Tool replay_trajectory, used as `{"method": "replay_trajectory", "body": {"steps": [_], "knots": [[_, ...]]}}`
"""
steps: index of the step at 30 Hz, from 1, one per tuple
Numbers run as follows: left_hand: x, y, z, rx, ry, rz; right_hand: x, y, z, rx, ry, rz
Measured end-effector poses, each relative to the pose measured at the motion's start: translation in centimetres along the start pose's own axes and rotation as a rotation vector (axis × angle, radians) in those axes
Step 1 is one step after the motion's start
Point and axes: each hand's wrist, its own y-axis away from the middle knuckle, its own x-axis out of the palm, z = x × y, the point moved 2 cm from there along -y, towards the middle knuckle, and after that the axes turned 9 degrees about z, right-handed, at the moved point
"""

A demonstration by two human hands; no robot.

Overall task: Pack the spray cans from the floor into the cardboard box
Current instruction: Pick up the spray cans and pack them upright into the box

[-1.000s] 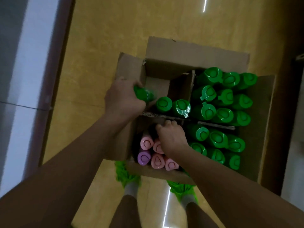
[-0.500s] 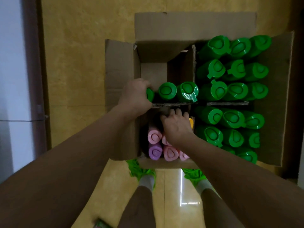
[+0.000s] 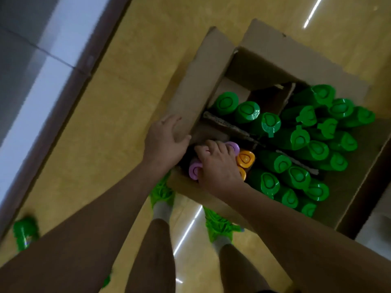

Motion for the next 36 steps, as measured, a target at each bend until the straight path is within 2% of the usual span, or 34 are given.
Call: {"method": "replay_trajectory", "body": {"steps": [3,7,13,19,26,30,36], "knots": [[0.6,4.3,4.6,-0.114,0.061,-0.095,1.5,-0.1,2.3,-0.137,0.002,-0.071],[2.2,10.2,11.0,-0.252,0.141,-0.225,5.3,-1.0,7.0,-0.245,0.104,-0.059],[6.7,20.0,20.3,-0.535,0.324,-0.287,14.3,0.3,14.8,-0.431,0.297,0.167],[10.5,30.1,27.9,-0.724,0.5,-0.363,22.5,3.9,21.3,-0.49,0.441,0.353],[13.0,41.2,39.0,-0.896,0.575,-0.412,32.4,6.0,30.9,-0.516,0.575,0.457],[14.7,45.4,46.6,-0.996,0.655,-0.475,39.5,4.8,37.6,-0.588,0.7,0.474],[17.9,49.8,58.1,-1.233,0.699,-0.579,49.3,0.9,45.9,-0.682,0.907,0.421]]}}
